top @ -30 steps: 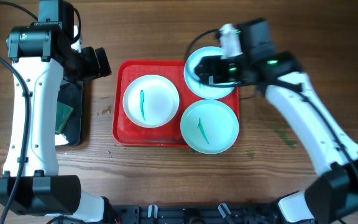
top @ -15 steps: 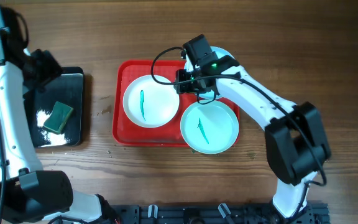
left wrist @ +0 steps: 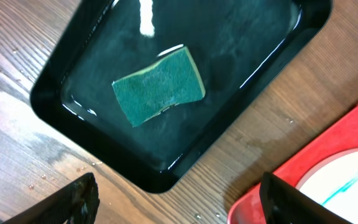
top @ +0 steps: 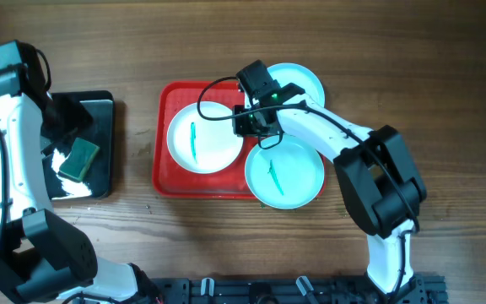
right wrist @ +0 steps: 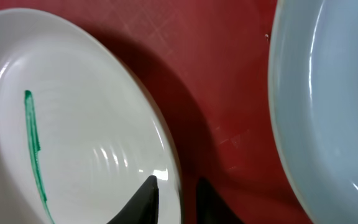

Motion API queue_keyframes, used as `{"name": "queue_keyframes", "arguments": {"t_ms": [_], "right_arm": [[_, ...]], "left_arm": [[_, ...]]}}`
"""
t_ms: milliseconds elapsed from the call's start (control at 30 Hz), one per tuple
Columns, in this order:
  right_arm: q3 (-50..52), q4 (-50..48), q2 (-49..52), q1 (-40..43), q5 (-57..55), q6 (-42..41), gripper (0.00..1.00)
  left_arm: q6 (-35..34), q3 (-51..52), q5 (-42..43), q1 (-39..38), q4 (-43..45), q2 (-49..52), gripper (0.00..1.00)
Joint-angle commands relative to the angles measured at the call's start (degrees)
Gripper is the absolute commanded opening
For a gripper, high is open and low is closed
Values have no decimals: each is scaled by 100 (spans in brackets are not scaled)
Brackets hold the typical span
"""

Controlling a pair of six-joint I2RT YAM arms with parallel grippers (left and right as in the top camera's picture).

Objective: Clean dirty plates on tray and stack at the side
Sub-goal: 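Grasp the green sponge in the black tray with the left gripper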

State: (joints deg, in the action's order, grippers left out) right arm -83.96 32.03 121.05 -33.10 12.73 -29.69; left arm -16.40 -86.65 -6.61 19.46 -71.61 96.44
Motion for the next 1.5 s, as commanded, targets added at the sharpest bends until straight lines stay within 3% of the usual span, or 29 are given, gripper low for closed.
{"name": "queue_keyframes", "arguments": {"t_ms": [0,167,300,700,1000,1333,1467], "right_arm": [[-153,-33,186,-48,-249,-258,14],[-149,-39,240,-48,-247,-326,4],[-146,-31,240,-48,-245,-328,4],[-146,-33,240,-48,-227,-326,4],[-146,-48,240,-48,-223,-326,4],[-146,-79,240,-48,-223,-332,5],[-146,-72,240,-48,-223,-328,6]], "left_arm": [[146,275,-55,31,240,33,75],[470,680,-55,26,772,33,70],[802,1202,-57,26,1349,33,70],[3593,2109,-57,33,2391,33,71],[4046,2184,-57,308,2977,44,68],[4155,2184,-52,654,2979,636,56],[4148,2184,-52,654,2881,940,41]]}}
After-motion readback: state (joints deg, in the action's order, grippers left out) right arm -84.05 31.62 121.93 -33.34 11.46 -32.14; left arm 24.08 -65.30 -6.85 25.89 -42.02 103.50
